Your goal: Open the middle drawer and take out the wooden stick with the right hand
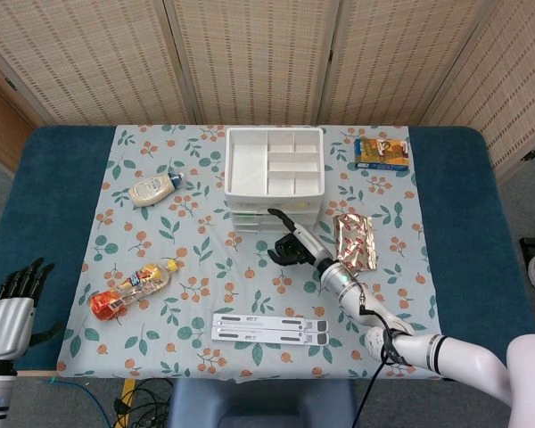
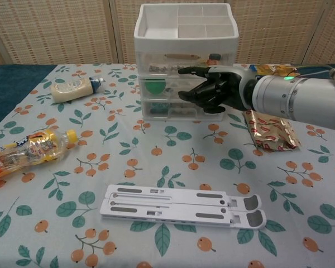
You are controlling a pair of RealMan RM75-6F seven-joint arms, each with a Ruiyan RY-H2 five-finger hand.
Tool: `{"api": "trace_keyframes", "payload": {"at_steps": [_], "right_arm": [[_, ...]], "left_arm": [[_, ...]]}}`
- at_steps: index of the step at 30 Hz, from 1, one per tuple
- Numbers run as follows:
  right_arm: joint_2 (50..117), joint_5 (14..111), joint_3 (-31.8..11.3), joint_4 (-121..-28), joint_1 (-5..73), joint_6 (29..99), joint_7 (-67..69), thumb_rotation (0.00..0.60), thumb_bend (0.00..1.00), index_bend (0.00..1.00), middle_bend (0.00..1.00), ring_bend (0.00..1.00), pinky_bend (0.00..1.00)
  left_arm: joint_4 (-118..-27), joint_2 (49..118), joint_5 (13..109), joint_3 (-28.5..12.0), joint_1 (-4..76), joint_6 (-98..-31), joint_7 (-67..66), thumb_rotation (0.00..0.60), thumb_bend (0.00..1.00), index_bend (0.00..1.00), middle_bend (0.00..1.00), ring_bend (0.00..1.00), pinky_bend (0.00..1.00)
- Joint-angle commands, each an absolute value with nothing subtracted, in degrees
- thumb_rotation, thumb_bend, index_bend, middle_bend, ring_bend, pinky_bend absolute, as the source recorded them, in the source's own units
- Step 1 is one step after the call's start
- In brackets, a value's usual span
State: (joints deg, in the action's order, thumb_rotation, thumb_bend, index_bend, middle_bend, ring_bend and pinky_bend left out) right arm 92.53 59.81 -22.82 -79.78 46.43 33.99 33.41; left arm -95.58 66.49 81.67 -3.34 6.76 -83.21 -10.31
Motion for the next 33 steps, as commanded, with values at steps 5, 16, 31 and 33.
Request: {"api": "trace_keyframes", "payload": {"at_steps": [5, 16, 31, 33], "right_arm": [[94.19, 60.28, -23.51, -77.66, 47.71, 33.38, 34.10, 0.600, 0.45, 0.01, 0.85, 0.89, 0.95], [96.16, 60.94, -24.07, -74.77, 48.94, 32.74, 35.26, 0.600, 0.45, 0.01, 0.85, 0.89, 0.95], [96.37, 62.80, -23.50, -74.48, 49.03, 32.51, 35.99, 0.600, 0.48, 0.10, 0.85, 0.89, 0.95], [96.22, 63.04, -23.36, -74.89, 48.81, 32.78, 36.05, 0.600, 0.48, 0.10, 0.85, 0.89, 0.95]], "left_arm": [[-95.45, 66.59, 81.45, -3.38, 6.91, -82.88, -10.48, 0.600, 0.14, 0.10, 0.07, 0.10, 0.11], [-95.70, 66.51, 81.02, -3.63, 7.32, -82.37, -11.28, 0.600, 0.14, 0.10, 0.07, 0.10, 0.11], [-95.78, 66.64, 80.57, -3.56, 7.37, -82.15, -11.76, 0.600, 0.14, 0.10, 0.07, 0.10, 0.11], [-95.79, 66.64, 80.51, -3.50, 7.42, -81.96, -11.77, 0.600, 0.14, 0.10, 0.07, 0.10, 0.11]]}}
